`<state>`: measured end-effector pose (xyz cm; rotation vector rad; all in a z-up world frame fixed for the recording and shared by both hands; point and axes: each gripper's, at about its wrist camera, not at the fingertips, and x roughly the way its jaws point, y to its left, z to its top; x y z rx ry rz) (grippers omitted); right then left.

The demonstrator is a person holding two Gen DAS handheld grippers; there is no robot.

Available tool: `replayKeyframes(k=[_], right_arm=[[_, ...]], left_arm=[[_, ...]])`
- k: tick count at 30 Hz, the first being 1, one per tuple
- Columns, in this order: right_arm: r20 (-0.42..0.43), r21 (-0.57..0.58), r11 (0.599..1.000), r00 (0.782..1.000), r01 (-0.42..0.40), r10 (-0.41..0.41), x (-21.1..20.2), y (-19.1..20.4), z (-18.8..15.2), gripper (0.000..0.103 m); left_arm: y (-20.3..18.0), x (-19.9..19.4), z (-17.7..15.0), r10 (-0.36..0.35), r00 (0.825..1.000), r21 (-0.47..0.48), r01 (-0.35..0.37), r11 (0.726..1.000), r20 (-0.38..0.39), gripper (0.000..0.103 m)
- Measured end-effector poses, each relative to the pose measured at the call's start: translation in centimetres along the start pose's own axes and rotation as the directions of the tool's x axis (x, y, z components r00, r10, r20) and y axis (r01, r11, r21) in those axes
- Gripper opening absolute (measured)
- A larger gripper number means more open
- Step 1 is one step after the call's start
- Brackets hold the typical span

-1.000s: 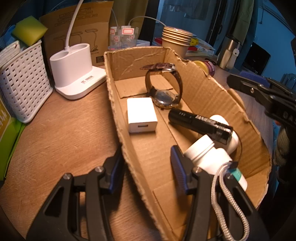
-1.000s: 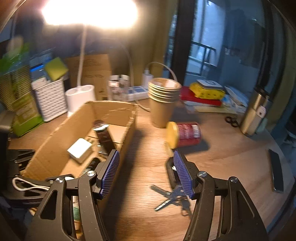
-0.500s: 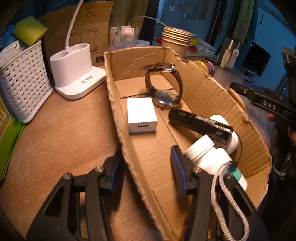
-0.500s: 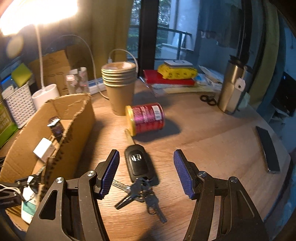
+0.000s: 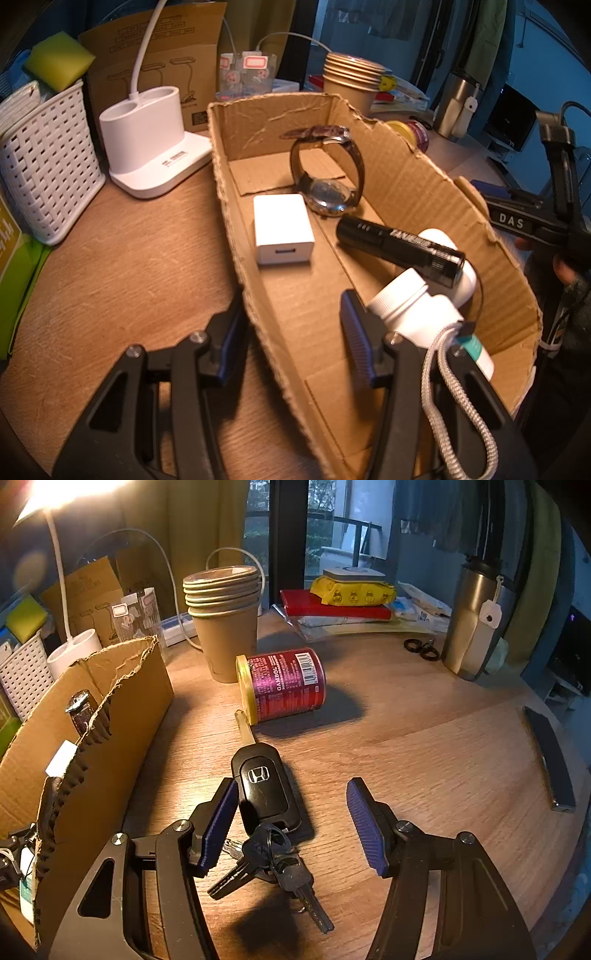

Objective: Organize rigid objects
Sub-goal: 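Move the right gripper to the Honda car keys and grasp them, then carry the car keys into the box and open the right gripper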

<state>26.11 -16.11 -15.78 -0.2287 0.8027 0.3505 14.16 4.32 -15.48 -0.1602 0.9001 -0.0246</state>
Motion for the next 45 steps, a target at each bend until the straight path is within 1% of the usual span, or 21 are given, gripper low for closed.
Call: replayKeyframes(k=[3, 6, 14, 20, 21, 24, 25, 30, 45], right_arm=[[-0.028, 0.004, 1.0, 0.999, -0.024, 0.024, 0.9, 0.2, 0.0, 0.064], [-0.026, 0.003, 0.999, 0.998, -0.053, 0.053, 1.0, 0.4, 0.1, 0.064], [-0.08, 0.012, 0.999, 0.996, -0.049, 0.05, 2.6, 0.7, 0.6, 0.064], [-0.085, -0.019, 1.0, 0.996, -0.024, 0.022, 2.9, 1.2, 0.7, 0.064], [-0.085, -0.018, 0.999, 0.996, -0.026, 0.024, 2.9, 1.2, 0.7, 0.063], [-0.076, -0.024, 0.999, 0.997, -0.036, 0.034, 2.6, 1.2, 0.7, 0.046], [-0.076, -0.026, 0.999, 0.997, -0.035, 0.033, 2.6, 1.3, 0.6, 0.044], [-0.072, -0.024, 0.998, 0.996, -0.049, 0.048, 2.4, 1.2, 0.6, 0.042], [-0.008, -0.044, 0.997, 0.998, -0.065, 0.065, 0.6, 1.9, 0.6, 0.039]], left_arm=[[0.0, 0.0, 0.0, 0.0, 1.0, 0.0, 0.0, 1.0, 0.0, 0.052], [0.0, 0.0, 0.0, 0.0, 1.0, 0.0, 0.0, 1.0, 0.0, 0.052], [0.0, 0.0, 0.0, 0.0, 1.0, 0.0, 0.0, 1.0, 0.0, 0.052], [0.0, 0.0, 0.0, 0.0, 1.0, 0.0, 0.0, 1.0, 0.0, 0.052], [0.0, 0.0, 0.0, 0.0, 1.0, 0.0, 0.0, 1.0, 0.0, 0.052], [0.0, 0.0, 0.0, 0.0, 1.0, 0.0, 0.0, 1.0, 0.0, 0.052], [0.0, 0.0, 0.0, 0.0, 1.0, 0.0, 0.0, 1.0, 0.0, 0.052], [0.0, 0.0, 0.0, 0.0, 1.0, 0.0, 0.0, 1.0, 0.0, 0.052], [0.0, 0.0, 0.0, 0.0, 1.0, 0.0, 0.0, 1.0, 0.0, 0.052]])
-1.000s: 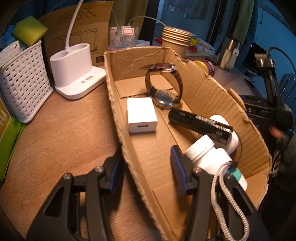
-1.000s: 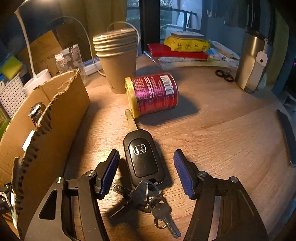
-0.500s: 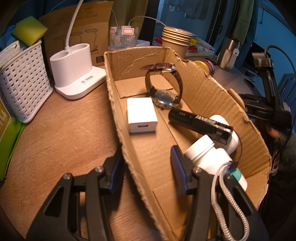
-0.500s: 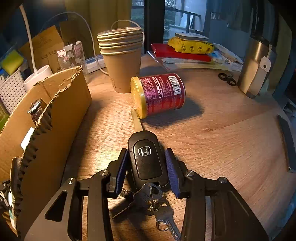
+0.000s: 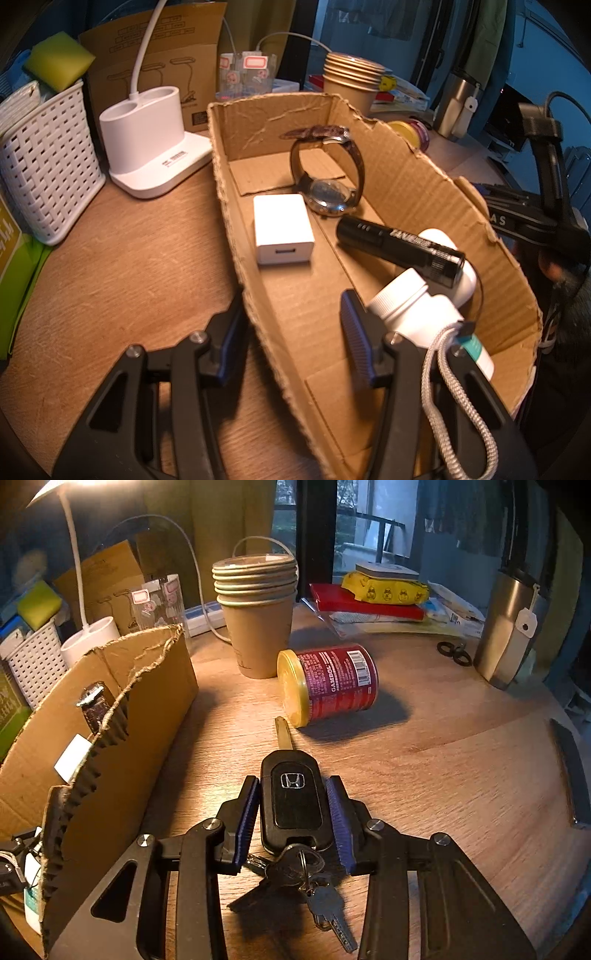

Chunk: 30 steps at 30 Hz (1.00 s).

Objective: Organize rigid objects
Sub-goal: 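Carry the car keys into the box and open the right gripper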

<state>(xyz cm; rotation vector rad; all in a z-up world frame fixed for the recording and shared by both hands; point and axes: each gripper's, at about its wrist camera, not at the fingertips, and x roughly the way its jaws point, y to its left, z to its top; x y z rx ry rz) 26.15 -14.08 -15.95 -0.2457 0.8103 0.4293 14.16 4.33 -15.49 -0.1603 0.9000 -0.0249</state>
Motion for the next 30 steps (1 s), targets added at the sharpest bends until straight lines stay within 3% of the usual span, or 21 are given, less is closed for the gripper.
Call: replayKeyframes(k=[30], right_arm=[[0.149, -0.058, 0.997, 0.988, -0.044, 0.052, -6.3, 2.8, 1.4, 0.039]], left_arm=[[0.0, 0.0, 0.0, 0.0, 1.0, 0.0, 0.0, 1.0, 0.0, 0.052]])
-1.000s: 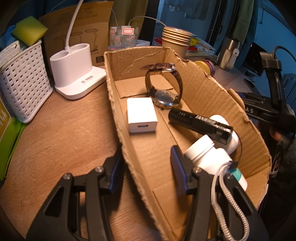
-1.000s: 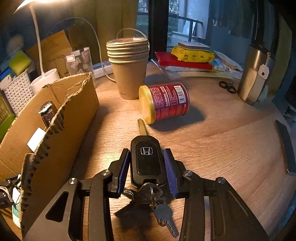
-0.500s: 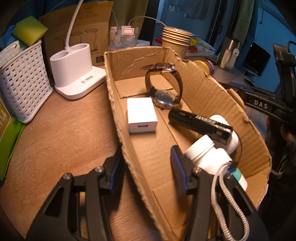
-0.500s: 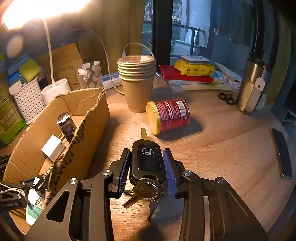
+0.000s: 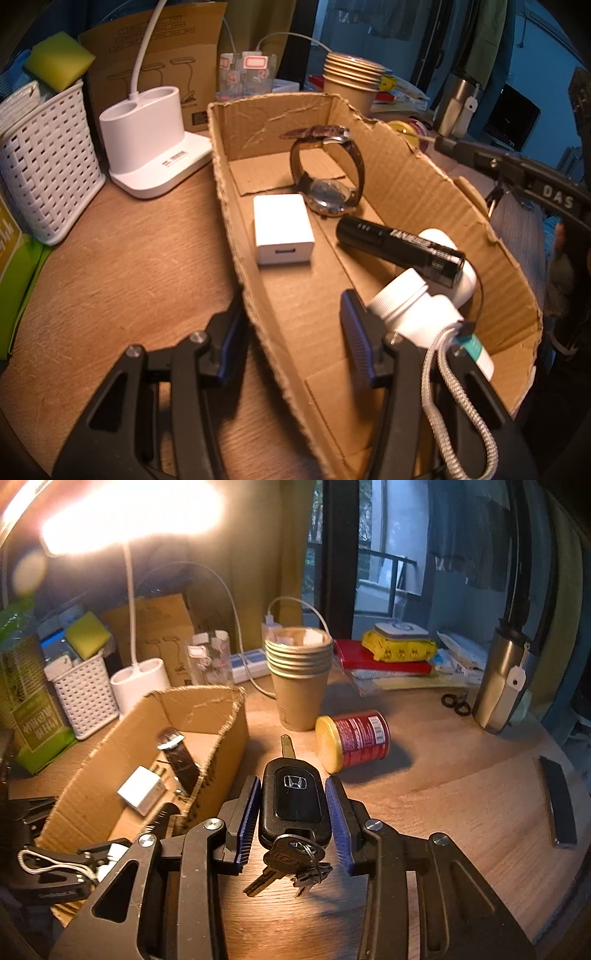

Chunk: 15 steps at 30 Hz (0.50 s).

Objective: Organize rigid objects
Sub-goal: 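Carry the car keys into the box and open the right gripper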

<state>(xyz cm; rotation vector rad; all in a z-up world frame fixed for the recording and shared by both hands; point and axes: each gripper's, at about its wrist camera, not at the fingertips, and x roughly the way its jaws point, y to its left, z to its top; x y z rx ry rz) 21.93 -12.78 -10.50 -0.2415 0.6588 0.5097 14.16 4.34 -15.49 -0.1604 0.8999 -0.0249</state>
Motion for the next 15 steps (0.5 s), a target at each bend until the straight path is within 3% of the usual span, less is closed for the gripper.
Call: replayKeyframes(k=[15], right_arm=[[0.066, -0.09, 0.995, 0.997, -0.043, 0.049, -3.0, 4.0, 1.0, 0.039]], left_arm=[[0.0, 0.0, 0.0, 0.0, 1.0, 0.0, 0.0, 1.0, 0.0, 0.052]])
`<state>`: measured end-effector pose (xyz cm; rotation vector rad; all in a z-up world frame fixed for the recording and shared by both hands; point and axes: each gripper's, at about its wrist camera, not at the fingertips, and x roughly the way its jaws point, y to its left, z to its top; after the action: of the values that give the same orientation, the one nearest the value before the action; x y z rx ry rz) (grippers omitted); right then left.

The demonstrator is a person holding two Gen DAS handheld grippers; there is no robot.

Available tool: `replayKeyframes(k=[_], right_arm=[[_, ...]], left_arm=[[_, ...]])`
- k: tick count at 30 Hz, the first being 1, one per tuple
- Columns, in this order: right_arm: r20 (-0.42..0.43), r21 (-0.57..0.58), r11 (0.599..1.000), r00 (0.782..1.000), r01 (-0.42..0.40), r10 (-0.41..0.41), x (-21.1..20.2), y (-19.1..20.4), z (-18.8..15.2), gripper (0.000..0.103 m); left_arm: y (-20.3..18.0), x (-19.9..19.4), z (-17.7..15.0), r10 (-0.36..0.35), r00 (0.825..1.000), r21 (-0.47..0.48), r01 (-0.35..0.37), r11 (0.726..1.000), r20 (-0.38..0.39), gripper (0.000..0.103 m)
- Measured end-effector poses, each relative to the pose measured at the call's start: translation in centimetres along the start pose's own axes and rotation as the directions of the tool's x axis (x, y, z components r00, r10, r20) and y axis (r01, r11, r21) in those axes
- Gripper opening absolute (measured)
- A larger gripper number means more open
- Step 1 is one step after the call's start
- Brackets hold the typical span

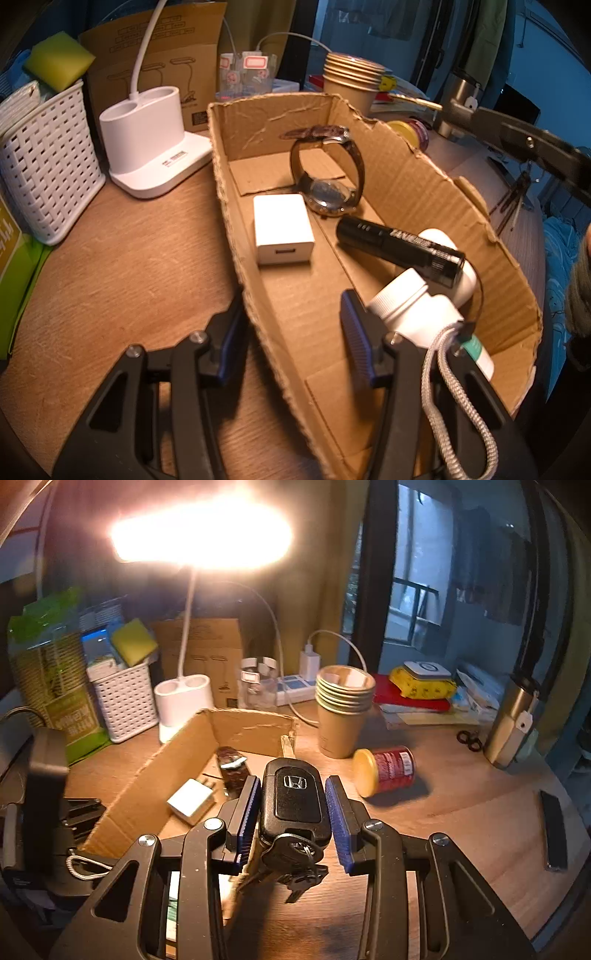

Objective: Organize rigid objects
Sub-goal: 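Carry the car keys into the box and open the right gripper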

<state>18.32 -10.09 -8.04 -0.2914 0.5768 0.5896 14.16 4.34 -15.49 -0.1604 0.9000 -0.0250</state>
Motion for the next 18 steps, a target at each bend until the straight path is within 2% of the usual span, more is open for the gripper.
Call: replayKeyframes(k=[18], right_arm=[[0.05, -0.061, 0.996, 0.997, -0.063, 0.066, -1.1, 4.0, 0.8, 0.038]], left_arm=[[0.0, 0.0, 0.0, 0.0, 1.0, 0.0, 0.0, 1.0, 0.0, 0.052]])
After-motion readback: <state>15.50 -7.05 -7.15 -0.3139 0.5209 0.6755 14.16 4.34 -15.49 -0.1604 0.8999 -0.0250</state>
